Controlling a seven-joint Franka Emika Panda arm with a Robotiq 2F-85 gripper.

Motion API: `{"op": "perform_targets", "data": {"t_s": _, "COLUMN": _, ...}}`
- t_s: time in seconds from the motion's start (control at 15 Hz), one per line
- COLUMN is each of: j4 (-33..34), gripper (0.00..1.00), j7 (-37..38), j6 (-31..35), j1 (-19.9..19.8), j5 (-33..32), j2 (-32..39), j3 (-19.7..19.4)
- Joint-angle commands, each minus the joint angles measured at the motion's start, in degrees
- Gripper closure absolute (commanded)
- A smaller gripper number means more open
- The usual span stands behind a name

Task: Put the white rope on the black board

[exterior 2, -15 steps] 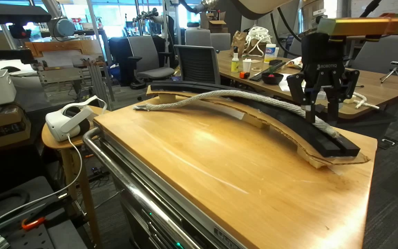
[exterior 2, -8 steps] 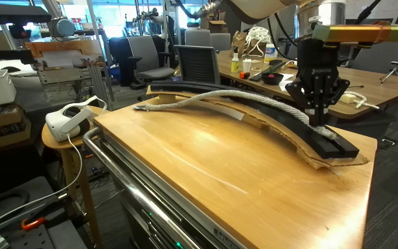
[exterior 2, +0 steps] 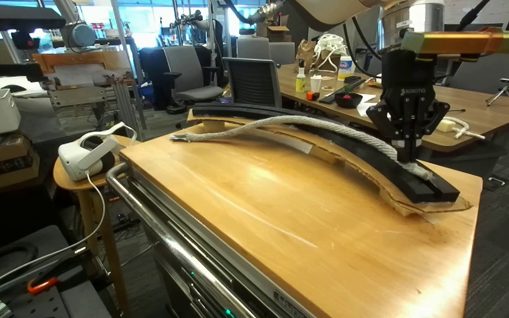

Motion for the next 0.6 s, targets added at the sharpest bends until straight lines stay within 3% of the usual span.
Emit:
{"op": "perform_targets", "data": {"t_s": 0.0, "j4": -1.6, "gripper": 0.98, "j7": -0.3, "j6": -0.2, "j1": -0.3, "j5": -0.3, "j2": -1.2, "j3": -0.4}}
{"op": "perform_targets", "data": {"t_s": 0.47, "j4": -2.2, "gripper": 0.98, "j7": -0.2, "j6": -0.5, "j1": -1.7, "j5": 0.5, "j2": -1.4, "j3": -0.8}}
{"op": "perform_targets", "data": {"t_s": 0.53, "j4": -2.2, "gripper": 0.92, "j7": -0.6, "j6": -0.7, "j1": -1.9, "j5": 0.9, "j2": -1.6, "j3": -0.5}}
